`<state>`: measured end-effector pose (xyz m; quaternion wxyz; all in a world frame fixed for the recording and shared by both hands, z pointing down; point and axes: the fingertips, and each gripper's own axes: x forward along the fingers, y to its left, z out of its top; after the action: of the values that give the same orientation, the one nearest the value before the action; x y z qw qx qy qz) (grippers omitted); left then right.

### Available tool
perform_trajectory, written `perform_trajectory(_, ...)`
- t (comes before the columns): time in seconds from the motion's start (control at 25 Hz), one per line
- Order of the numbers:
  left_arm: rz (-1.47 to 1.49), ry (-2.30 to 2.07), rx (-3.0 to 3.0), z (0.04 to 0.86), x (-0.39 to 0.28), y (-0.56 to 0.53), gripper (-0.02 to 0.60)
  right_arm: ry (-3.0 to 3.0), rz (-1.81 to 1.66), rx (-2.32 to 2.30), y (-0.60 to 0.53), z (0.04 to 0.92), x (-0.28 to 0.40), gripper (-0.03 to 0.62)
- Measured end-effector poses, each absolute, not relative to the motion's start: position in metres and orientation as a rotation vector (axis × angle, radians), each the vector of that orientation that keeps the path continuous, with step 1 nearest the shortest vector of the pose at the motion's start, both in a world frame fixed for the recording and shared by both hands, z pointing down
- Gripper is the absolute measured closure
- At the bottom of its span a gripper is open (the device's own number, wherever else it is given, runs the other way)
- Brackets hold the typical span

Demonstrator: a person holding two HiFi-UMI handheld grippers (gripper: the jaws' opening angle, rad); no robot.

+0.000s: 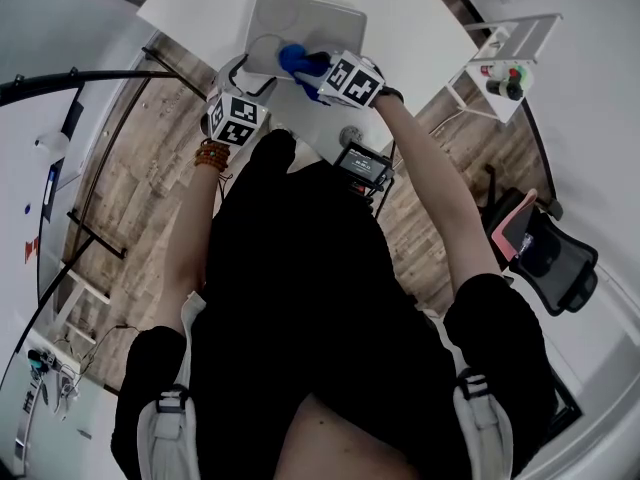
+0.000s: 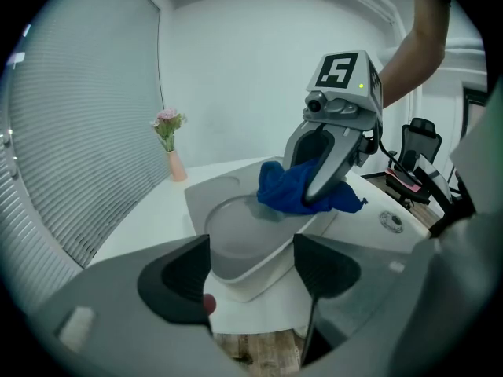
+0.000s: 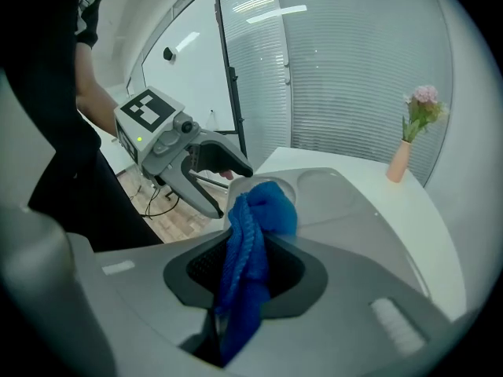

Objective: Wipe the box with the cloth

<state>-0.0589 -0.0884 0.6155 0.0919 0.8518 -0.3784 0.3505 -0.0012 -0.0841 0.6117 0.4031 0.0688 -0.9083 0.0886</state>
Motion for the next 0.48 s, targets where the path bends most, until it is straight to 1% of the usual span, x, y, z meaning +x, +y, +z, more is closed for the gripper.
perform_trajectory(0.36,1.042,-1.120,2.546,0.616,-0.058,-0.089,0.153,-2.291,0.287,0.037,-0.061,0.612,-0.005,0.480)
perform_trajectory(0.48,1.043,-1.115,2.549,0.615,-0.058,-0.087,0.155,-2.246,0.377,-0.194,-0.035,0.608,-0.003,0.476)
